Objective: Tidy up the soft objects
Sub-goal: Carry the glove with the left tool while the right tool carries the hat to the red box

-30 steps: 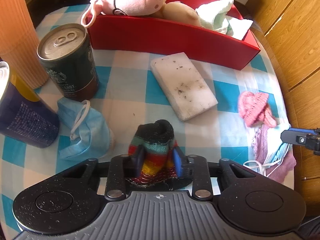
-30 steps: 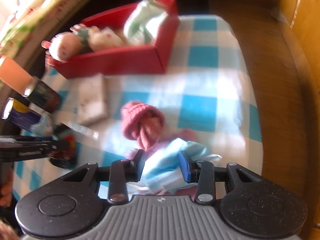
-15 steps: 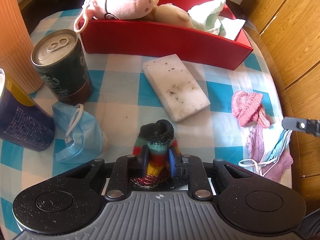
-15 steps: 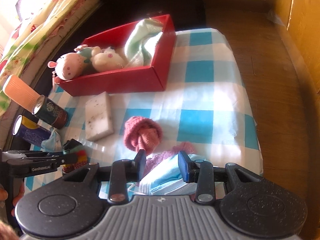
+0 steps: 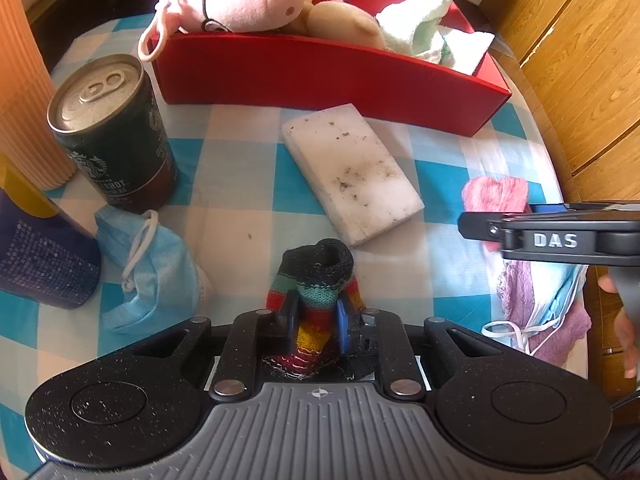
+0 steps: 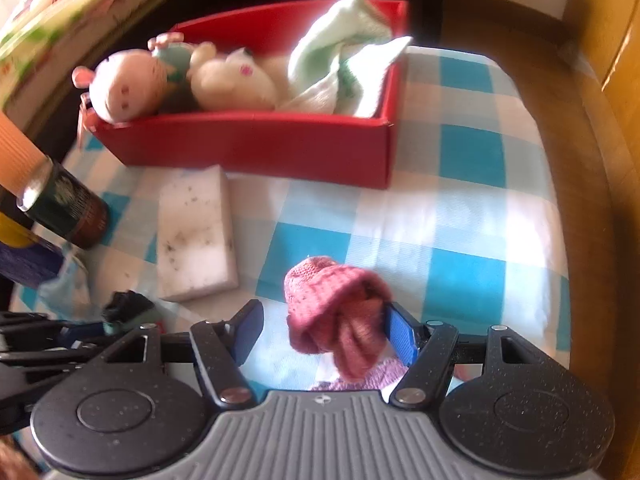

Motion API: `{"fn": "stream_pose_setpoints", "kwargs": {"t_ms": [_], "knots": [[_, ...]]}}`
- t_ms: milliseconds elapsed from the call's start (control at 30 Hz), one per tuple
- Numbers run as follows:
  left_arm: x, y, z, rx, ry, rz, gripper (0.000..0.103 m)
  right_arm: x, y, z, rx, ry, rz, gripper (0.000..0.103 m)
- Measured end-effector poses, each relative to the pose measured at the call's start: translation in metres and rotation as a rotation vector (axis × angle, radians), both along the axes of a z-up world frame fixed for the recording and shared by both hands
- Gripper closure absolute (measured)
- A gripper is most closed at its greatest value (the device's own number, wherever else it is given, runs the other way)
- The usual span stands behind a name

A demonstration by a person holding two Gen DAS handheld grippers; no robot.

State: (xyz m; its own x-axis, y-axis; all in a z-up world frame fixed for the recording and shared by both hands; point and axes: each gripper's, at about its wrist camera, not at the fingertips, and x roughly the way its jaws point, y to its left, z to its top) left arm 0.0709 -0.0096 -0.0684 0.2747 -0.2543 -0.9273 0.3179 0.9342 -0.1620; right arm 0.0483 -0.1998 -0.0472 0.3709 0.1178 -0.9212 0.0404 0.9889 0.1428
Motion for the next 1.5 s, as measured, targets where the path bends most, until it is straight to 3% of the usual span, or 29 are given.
{"fn": "stream_pose_setpoints", "kwargs": {"t_ms": [67, 100, 167, 233, 367, 433, 500, 633, 1100, 1367, 1500], "knots": [[0.001, 0.0, -0.001, 0.003, 0.002, 0.001, 0.085, 0.002, 0.003, -0.004, -0.009, 0.003, -0.001, 0.067], [0.002, 0.0, -0.002, 0.005, 0.003, 0.003, 0.08, 0.002, 0.004, -0.006, -0.003, 0.011, 0.004, 0.076], [0.002, -0.002, -0.003, 0.013, 0.002, -0.007, 0.076, 0.001, 0.007, -0.009, 0.0, 0.024, 0.011, 0.077], [0.002, -0.005, -0.006, 0.032, 0.002, -0.01, 0.06, -0.001, 0.01, -0.009, -0.019, 0.017, 0.026, 0.078], [0.001, -0.011, -0.007, 0.019, 0.0, -0.022, 0.043, -0.001, 0.006, -0.007, 0.019, 0.022, 0.009, 0.078], [-0.002, -0.015, -0.007, 0.045, -0.013, -0.029, 0.049, 0.0, 0.003, -0.007, 0.038, 0.027, -0.001, 0.078], [-0.003, -0.017, -0.005, 0.079, -0.036, -0.035, 0.067, 0.0, 0.002, -0.006, 0.047, 0.026, -0.006, 0.078], [0.002, -0.006, -0.001, 0.021, -0.01, -0.009, 0.081, -0.002, -0.001, 0.0, 0.072, 0.016, -0.002, 0.084], [0.005, 0.02, 0.061, -0.093, -0.132, 0.065, 0.082, -0.01, -0.007, 0.053, 0.175, -0.122, -0.019, 0.087], [0.006, 0.004, 0.085, -0.064, -0.172, 0.054, 0.082, -0.008, -0.006, 0.069, 0.145, -0.129, -0.002, 0.087], [0.013, 0.0, 0.105, -0.075, -0.201, 0.067, 0.082, -0.006, -0.006, 0.095, 0.143, -0.177, 0.011, 0.087]]}}
